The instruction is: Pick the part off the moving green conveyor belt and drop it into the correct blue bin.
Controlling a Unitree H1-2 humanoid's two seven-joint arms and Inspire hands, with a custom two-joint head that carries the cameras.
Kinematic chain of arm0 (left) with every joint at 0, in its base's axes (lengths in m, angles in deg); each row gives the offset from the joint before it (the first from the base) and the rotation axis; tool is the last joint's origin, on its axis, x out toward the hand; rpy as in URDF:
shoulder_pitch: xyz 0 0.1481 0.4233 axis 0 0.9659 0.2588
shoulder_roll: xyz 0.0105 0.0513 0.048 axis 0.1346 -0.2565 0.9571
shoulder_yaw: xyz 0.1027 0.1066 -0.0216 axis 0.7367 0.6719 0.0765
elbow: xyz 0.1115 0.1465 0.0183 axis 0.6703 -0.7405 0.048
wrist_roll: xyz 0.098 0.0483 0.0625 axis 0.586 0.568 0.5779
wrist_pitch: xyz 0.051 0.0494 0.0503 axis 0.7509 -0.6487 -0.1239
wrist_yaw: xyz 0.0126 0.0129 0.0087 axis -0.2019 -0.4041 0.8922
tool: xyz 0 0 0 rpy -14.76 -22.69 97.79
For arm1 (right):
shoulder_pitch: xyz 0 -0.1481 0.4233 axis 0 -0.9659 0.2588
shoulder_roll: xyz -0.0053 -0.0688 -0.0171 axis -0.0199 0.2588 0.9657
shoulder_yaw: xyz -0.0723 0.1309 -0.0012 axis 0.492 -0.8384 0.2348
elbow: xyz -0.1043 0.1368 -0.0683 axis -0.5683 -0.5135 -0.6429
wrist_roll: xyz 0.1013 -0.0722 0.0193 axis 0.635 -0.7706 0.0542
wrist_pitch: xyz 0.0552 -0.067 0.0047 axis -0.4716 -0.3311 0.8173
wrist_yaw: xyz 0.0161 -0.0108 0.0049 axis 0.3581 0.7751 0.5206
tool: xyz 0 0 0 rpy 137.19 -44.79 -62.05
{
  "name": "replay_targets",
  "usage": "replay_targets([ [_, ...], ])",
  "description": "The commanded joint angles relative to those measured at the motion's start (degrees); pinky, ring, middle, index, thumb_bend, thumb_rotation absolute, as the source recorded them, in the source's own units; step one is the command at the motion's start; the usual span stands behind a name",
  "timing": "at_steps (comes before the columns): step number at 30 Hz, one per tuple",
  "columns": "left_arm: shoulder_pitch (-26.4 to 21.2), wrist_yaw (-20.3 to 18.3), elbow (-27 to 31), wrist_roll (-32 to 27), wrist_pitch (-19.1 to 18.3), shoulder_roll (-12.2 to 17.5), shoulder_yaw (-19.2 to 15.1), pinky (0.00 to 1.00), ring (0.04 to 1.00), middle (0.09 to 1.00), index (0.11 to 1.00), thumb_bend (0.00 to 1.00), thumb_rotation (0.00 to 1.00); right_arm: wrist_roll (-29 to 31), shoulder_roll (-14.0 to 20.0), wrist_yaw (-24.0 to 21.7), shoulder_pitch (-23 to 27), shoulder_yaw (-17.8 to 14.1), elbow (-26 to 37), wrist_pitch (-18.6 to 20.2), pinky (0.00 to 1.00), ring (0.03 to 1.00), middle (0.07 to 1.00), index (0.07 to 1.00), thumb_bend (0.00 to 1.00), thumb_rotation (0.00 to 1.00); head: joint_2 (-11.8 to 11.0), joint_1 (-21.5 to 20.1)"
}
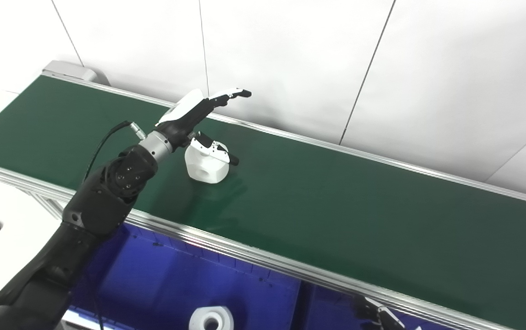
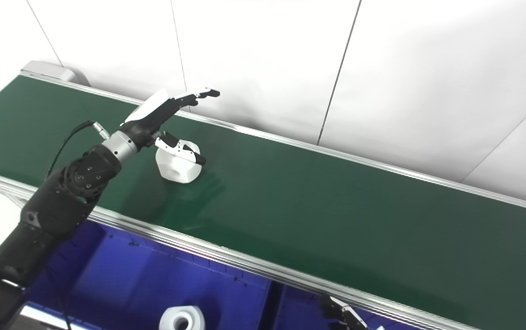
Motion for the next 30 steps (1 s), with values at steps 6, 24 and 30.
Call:
replay_targets([
  [6,-3.9,-2.0,0.5,9.2,-3.7,4.7,4.0,1.00,1.000,0.998,0.919,0.98,0.16,1.3,0.4,0.0,-0.1,-0.7,0.7,-2.6,0.63,0.722,0.765,0.784,0.95,0.22,-0.2,0.2],
  [24,-3.9,-7.7,-6.5,7.6,-0.4,2.4,10.6,0.88,0.905,0.895,0.821,0.88,0.01,1.0,0.2,0.6,-0.4,-0.9,0.9,-3.4,0.65,0.731,0.770,0.785,0.93,0.21,0.7,0.2],
  [30,-2.6,3.8,-13.8,2.5,10.6,-3.6,6.6,0.55,0.522,0.526,0.514,0.53,0.00,0.5,0.2,0.8,-0.6,-1.1,1.7,-3.0,0.63,0.726,0.766,0.785,0.93,0.22,1.4,-0.2],
])
